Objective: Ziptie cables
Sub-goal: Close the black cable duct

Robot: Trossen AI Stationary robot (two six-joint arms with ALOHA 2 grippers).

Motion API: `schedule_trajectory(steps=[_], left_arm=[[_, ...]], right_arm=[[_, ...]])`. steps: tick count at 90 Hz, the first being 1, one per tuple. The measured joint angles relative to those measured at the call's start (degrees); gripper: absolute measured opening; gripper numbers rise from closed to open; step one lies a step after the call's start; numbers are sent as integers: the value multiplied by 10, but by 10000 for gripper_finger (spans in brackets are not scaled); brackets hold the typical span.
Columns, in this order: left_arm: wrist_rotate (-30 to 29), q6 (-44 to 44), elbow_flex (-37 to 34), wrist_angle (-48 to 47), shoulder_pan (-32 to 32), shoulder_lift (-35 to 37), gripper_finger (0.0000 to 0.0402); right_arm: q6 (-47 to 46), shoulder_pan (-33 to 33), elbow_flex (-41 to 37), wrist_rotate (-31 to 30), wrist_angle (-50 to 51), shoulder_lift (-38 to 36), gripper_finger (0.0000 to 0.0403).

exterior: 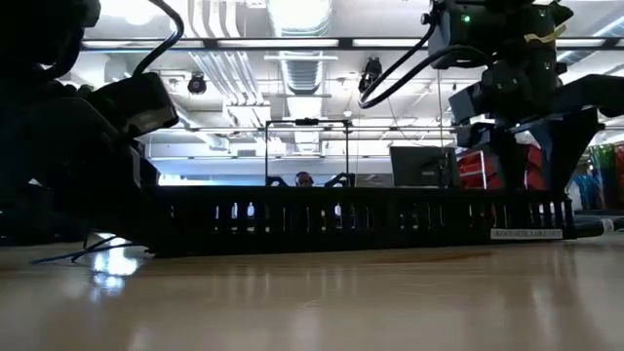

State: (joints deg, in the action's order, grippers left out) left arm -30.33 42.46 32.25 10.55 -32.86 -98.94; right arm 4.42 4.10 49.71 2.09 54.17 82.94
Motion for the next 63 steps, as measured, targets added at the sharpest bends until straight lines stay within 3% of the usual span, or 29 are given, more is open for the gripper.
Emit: schedule_trajectory(steps=[48,63], left_arm=[[0,-2,0,-1,0,0,220],[-2,4,0,-2,-1,0,220]], right_arm=[[-30,-1,-9,12,28,1,245],[-34,-1,-13,14,48,6,211]])
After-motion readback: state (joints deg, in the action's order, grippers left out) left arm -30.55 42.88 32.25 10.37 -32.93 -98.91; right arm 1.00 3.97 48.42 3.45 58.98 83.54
